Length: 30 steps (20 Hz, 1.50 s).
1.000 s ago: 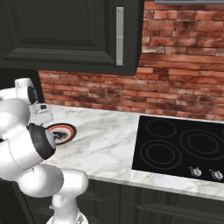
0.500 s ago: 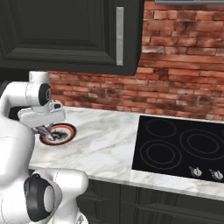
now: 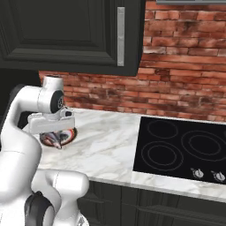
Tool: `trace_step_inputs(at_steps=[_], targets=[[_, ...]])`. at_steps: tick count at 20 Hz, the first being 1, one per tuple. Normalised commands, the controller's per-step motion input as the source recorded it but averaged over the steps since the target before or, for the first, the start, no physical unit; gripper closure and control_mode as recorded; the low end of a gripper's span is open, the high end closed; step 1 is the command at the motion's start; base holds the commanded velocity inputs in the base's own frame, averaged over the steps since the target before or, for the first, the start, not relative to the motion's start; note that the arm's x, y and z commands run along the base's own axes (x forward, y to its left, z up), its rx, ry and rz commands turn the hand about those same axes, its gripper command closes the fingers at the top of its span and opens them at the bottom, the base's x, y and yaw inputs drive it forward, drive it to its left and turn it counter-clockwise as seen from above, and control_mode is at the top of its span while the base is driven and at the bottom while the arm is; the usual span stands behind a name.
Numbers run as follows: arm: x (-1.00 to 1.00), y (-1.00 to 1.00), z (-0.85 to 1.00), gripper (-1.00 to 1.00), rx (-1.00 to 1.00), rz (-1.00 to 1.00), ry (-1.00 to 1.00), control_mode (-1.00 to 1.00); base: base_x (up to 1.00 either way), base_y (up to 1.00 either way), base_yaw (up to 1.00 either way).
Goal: Place the fish on the counter behind the older fish on the same shelf of the fridge to maintain FIFO order. Close the fridge door when finished.
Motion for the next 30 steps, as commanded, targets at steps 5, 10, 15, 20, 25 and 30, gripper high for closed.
trace_step_inputs(at_steps=[5, 10, 15, 20, 25, 30], targets=[[0.05, -0.47, -0.16, 1.0, 0.05, -0.03, 0.07, -1.0, 0.0, 0.0, 0.0], [0.02, 0.0, 0.0, 1.0, 0.0, 0.0, 0.02, 1.0, -0.38, -0.05, 0.0], [0.0, 0.0, 0.0, 1.0, 0.0, 0.0, 0.0, 1.0, -1.0, -0.03, 0.0], [0.0, 0.0, 0.0, 1.0, 0.0, 0.0, 0.0, 1.0, -1.0, 0.05, 0.0], [0.0, 0.0, 0.0, 1.0, 0.0, 0.0, 0.0, 1.0, -1.0, 0.27, 0.0], [0.0, 0.0, 0.0, 1.0, 0.0, 0.0, 0.0, 1.0, -0.99, 0.81, -0.01]])
